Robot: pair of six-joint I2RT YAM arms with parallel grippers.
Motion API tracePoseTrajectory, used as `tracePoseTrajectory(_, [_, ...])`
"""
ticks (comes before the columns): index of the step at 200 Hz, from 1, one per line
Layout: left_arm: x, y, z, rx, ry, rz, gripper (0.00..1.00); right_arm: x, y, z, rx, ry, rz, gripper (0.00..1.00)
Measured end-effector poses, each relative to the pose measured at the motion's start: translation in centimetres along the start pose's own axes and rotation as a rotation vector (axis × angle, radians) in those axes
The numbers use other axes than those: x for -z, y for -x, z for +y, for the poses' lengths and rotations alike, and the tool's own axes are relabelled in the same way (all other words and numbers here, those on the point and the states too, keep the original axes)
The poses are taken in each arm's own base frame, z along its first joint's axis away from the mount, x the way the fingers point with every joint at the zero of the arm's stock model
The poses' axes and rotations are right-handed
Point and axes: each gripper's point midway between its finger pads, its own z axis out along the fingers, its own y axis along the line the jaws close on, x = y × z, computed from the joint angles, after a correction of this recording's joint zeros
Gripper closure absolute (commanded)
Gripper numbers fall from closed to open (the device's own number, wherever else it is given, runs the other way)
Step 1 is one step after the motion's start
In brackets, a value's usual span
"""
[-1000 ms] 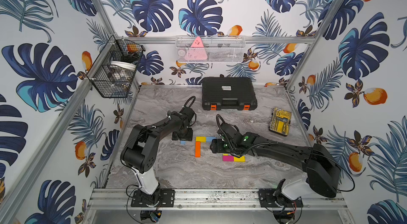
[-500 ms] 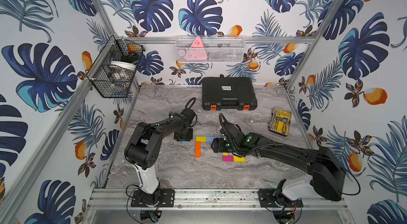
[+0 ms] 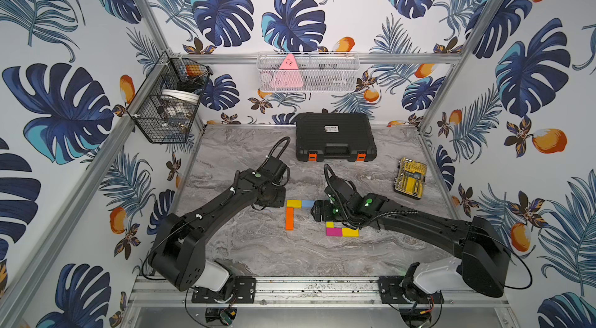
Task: Assemble the letter c with building blocks
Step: Pick up the building block from the center of the board, then place the building block at the center of the board.
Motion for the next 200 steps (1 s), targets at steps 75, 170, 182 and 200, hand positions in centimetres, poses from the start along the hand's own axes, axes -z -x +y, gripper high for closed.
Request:
tracePoseTrajectory(75, [-2.9, -11.9, -8.7, -0.401, -0.016, 0.193, 1.0, 2.1, -1.7, -3.2, -0.021, -0.067, -0.003, 0.09])
tracePoseTrajectory(170, [-5.7, -11.5, -7.8, -0.337, 0.03, 0.173, 0.36, 2.8, -2.3, -4.3, -0.021, -0.112, 0.011, 0.1])
tracePoseTrajectory(182, [-5.2, -10.6, -7.4, -0.306, 0.019, 0.15, 0.29, 2.9, -2.4, -4.4, -0.021, -0.113, 0.012, 0.1])
tracePoseTrajectory(200, [-4.2, -9.4, -6.9, -0.261, -0.006, 0.116, 0.23, 2.9, -2.5, -4.5, -0.023, -0.117, 0.015, 0.1])
